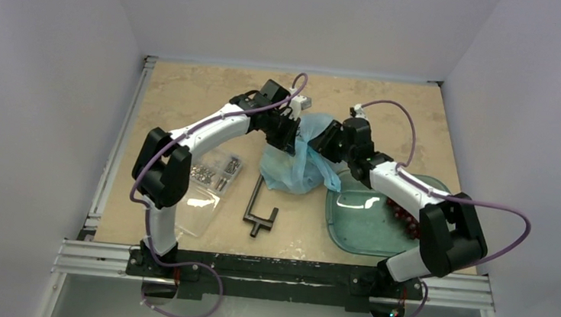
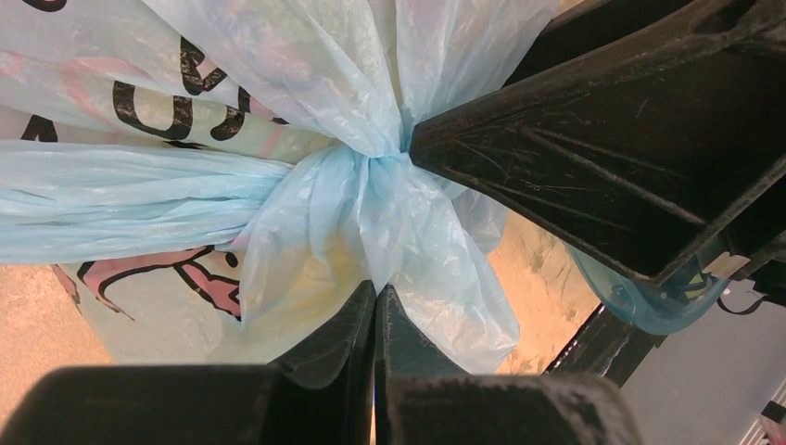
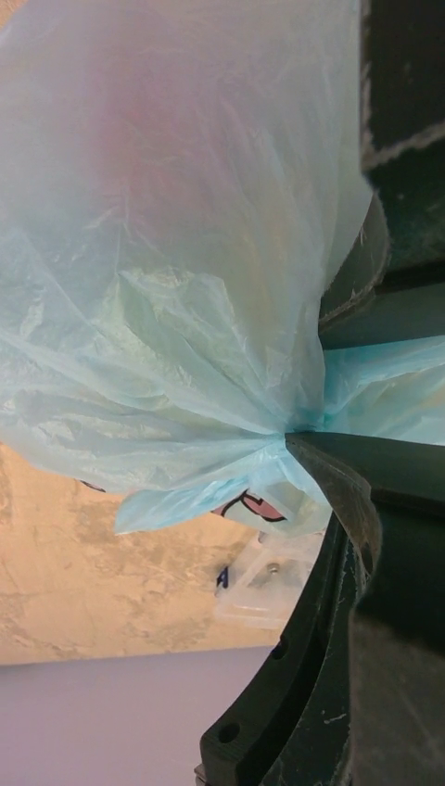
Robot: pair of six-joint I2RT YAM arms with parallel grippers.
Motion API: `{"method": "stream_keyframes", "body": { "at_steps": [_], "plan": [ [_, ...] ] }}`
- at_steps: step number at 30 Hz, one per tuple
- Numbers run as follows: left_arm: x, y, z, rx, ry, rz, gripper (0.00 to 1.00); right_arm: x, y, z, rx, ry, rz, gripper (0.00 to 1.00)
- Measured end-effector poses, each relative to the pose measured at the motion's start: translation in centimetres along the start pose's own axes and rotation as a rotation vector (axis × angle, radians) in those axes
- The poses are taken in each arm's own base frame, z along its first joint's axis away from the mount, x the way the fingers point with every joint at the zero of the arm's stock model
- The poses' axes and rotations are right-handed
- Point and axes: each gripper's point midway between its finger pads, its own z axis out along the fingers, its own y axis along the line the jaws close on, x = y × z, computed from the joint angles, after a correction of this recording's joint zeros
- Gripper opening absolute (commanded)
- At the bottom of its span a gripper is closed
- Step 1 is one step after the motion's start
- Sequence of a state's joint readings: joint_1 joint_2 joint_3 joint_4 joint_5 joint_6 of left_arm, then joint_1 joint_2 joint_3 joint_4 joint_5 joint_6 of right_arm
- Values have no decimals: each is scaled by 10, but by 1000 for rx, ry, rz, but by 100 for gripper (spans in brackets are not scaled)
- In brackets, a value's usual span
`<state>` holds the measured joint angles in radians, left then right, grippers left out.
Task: Take the fake fruits out of the plastic bag
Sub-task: Untie the plastic bag at the center of the board.
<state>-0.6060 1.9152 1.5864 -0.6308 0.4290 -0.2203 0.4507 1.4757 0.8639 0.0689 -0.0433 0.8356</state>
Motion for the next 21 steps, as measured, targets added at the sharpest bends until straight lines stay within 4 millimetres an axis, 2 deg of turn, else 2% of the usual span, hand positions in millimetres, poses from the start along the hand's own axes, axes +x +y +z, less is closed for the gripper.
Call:
{"method": "stream_keyframes", "body": {
  "at_steps": [8,15,21],
  "plan": [
    [-2,6,-2,-19,-7,-13,0,-2,4,1,-16,-9,22,0],
    [-7,24,-8,-47,-26,-51,0,-12,5,-5,-45,-9,37,0],
    [-12,31,-12,-56,-40,-82,0,-34,4,-19,-81,-37,54,0]
  ]
}}
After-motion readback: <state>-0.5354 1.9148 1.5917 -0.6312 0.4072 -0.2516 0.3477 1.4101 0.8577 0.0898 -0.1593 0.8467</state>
